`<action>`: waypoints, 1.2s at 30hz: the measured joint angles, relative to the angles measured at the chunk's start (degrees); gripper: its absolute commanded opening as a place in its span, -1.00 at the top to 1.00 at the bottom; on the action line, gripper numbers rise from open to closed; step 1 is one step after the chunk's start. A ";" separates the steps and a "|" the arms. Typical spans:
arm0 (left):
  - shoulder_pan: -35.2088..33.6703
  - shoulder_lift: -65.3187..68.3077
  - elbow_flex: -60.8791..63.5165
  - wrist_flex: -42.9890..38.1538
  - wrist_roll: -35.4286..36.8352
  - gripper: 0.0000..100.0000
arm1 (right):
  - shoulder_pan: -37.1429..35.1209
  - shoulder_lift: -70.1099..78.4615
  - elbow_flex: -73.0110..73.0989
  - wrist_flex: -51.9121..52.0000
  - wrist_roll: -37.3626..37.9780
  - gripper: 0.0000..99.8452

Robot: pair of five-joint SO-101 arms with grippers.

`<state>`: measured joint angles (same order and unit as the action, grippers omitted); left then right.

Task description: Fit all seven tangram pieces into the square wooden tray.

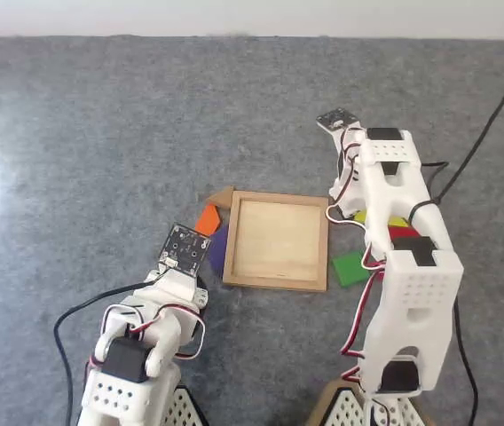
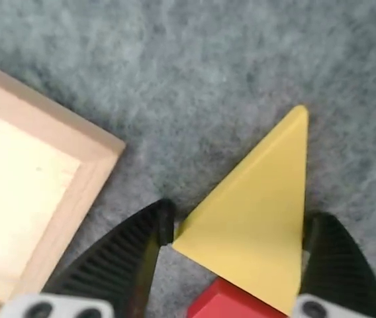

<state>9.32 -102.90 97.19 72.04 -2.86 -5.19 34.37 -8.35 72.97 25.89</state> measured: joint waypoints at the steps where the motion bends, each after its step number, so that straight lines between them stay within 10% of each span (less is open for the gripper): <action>1: 0.00 0.00 0.00 0.00 0.00 0.97 | 0.00 0.00 -0.09 0.09 0.00 0.40; 17: 0.00 0.00 0.00 0.00 0.00 0.97 | 0.70 0.26 -1.23 0.70 0.26 0.64; 36: 0.00 0.00 0.00 0.00 0.00 0.97 | 0.62 0.88 -3.52 12.92 19.25 -0.15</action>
<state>9.32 -102.90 97.19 72.04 -2.86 -4.57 35.25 -11.87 85.89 45.14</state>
